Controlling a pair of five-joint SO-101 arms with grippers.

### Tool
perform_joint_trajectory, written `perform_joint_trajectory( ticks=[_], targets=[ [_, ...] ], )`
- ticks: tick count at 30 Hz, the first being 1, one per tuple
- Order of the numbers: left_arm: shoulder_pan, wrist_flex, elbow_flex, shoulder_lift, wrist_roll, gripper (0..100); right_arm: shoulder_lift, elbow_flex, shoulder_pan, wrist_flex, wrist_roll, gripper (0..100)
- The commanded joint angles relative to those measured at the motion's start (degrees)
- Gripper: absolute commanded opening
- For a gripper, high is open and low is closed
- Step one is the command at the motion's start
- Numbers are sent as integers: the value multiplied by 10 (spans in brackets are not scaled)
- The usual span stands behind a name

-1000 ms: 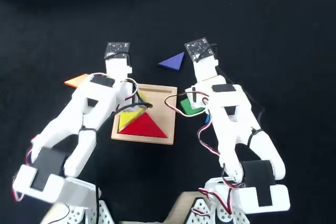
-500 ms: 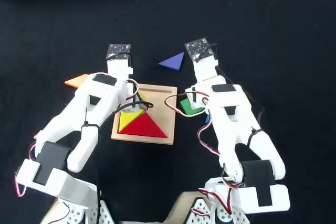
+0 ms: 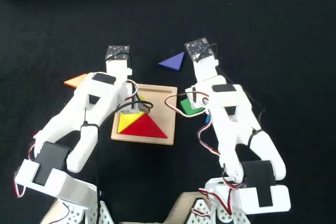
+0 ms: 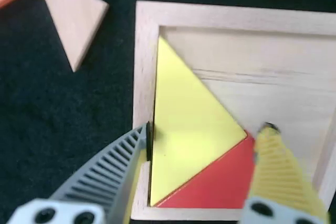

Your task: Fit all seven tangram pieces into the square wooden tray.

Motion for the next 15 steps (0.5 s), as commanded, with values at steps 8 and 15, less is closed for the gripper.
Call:
perform_joint_trajectory(
  ticks=[8, 15],
  targets=[
    [-64, 48, -62, -32, 4, 362, -27, -20, 3, -11, 0, 15],
    [-215, 89, -33, -152, 4, 362, -27, -18, 3, -18, 0, 12]
  ],
)
